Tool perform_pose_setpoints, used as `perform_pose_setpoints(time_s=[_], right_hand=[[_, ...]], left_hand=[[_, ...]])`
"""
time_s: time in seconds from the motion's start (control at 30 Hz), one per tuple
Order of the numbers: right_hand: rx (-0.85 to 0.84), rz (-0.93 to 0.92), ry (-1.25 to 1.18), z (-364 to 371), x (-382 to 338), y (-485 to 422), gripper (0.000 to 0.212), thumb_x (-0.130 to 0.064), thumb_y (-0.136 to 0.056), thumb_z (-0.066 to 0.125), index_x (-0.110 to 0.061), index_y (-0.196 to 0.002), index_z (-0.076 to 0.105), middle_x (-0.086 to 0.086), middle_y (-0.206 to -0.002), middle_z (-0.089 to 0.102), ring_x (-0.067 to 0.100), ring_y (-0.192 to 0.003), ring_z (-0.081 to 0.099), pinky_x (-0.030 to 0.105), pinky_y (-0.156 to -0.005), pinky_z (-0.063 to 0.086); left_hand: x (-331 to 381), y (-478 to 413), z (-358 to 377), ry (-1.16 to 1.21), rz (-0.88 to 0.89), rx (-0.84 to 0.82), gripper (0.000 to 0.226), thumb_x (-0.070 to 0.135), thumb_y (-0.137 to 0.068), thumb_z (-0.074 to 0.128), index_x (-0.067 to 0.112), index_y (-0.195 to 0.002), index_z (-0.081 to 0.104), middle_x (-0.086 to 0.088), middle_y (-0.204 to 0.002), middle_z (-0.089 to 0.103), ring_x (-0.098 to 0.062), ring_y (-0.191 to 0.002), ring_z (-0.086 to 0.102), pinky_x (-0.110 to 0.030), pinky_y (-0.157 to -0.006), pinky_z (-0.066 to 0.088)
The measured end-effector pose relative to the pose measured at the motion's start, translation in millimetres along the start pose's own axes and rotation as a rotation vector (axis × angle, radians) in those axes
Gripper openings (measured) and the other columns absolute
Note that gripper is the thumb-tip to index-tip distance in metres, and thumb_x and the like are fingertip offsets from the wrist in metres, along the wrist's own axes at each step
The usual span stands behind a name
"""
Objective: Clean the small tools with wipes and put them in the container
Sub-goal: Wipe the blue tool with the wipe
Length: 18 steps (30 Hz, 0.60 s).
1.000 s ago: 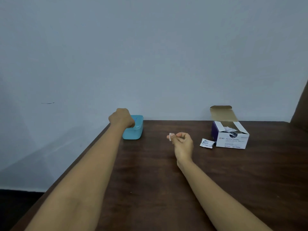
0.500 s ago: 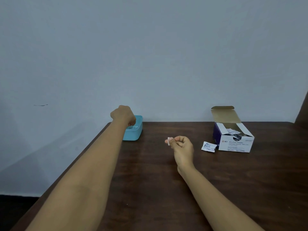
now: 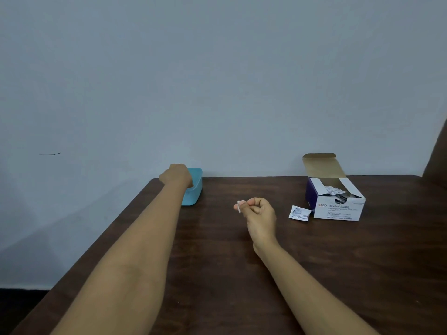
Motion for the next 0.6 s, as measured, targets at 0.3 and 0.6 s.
perform_pose_setpoints(time_s=[0.3, 0.6], right_hand=[[0.013, 0.003, -0.007, -1, -2, 1, 0.017, -0.018, -0.088, 0.067, -0.017, -0.082, 0.052, -0.001, -0.079, 0.074, 0.007, -0.085, 0.068, 0.019, -0.076, 0.045], [0.039, 0.054, -0.188, -7, -5, 4, 0.016, -0.014, -0.087, 0.068, -0.010, -0.090, 0.054, 0.005, -0.088, 0.074, 0.001, -0.080, 0.068, 0.007, -0.066, 0.045]], left_hand=[[-7, 8, -13, -0.059, -0.029, 0.011, 0.044, 0.044, -0.086, 0.066, 0.013, -0.115, 0.056, -0.002, -0.103, 0.054, -0.017, -0.089, 0.058, -0.024, -0.070, 0.041], [6, 34, -33, 0.009, 0.045, 0.282, 0.024, 0.029, -0.086, 0.066, 0.009, -0.088, 0.053, -0.005, -0.083, 0.053, -0.023, -0.082, 0.055, -0.026, -0.055, 0.033]])
Point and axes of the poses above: each hand's wrist, its own y-axis away from the middle knuckle, its own z-axis out of the palm, x = y × z, the point moved 6 cm from there along -y, towards the middle knuckle
